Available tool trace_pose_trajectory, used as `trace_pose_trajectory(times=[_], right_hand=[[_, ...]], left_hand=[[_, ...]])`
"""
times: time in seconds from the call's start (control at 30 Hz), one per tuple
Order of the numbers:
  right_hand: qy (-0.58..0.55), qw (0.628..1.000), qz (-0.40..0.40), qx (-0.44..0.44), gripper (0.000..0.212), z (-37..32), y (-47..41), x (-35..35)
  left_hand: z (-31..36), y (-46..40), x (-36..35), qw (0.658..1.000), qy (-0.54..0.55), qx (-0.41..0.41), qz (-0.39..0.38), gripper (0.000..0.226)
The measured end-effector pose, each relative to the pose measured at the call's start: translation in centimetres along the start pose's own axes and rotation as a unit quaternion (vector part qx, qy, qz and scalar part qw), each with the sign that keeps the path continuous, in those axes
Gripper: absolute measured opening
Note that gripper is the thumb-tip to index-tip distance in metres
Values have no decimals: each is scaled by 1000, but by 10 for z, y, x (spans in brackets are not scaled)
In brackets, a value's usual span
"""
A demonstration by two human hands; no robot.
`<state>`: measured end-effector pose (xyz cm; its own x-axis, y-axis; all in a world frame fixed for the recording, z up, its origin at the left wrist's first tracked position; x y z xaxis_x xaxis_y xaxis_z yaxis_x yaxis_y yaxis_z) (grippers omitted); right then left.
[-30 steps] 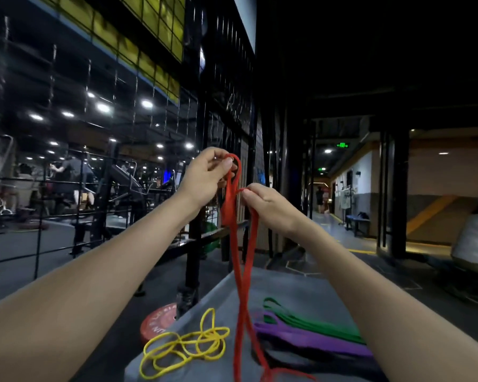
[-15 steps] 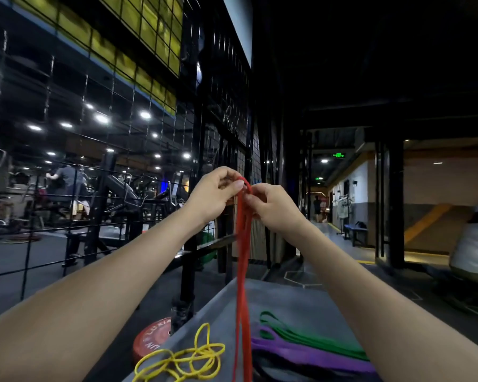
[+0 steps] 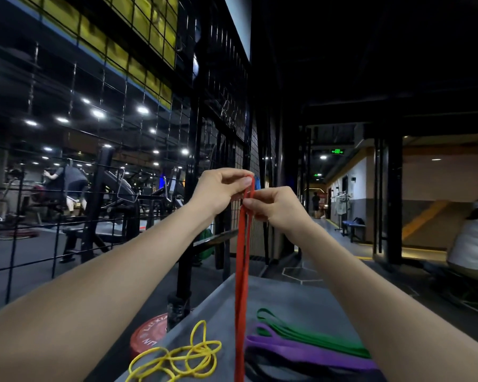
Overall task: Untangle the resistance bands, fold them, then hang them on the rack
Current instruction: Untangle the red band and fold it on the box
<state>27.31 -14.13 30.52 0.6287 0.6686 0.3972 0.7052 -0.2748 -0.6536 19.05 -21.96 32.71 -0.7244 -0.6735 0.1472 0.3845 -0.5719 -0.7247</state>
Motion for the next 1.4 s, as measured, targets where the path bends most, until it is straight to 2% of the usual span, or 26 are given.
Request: trace_pose_trajectory(times=[0.3,0.43,0.57,0.73,0.9,1.2,1.33,1.4], right_hand=[[-79,994,-37,-58,9,18,1,-7],[-145,983,-61,-99,8,33,10,-13],[-115,983,-76,-120,12,47,19,-10],[-10,988,-97,-119,9,63,33,-5],[116,973,-117,-160,11,101,45,8],[141,958,-121,-220,10,152,73,29],[64,977,-46,-196,13,147,67,38],[60,982,-15,-181,15,138,61,41]], left_hand=[[-10,-10,-12,999,31,32,11,12],[-18,-9,-7,993,92,52,46,16],[-30,-6,9,979,149,76,113,18],[-45,-3,27,966,177,107,156,14],[-66,9,48,945,208,130,218,14],[-106,23,57,920,220,172,275,12],[-121,29,60,909,230,199,284,14],[-139,36,64,906,200,244,281,17]])
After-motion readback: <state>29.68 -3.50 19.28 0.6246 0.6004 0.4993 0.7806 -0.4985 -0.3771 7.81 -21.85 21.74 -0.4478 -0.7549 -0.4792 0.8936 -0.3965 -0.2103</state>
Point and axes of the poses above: each hand's wrist, its own y-axis away from the middle knuckle, its own x-axis out of the back of the hand, z = x × y, the point moved 8 cm from there along -y, towards the middle knuckle, and after that the axes turned 4 degrees about -z, right-handed, at the moved point
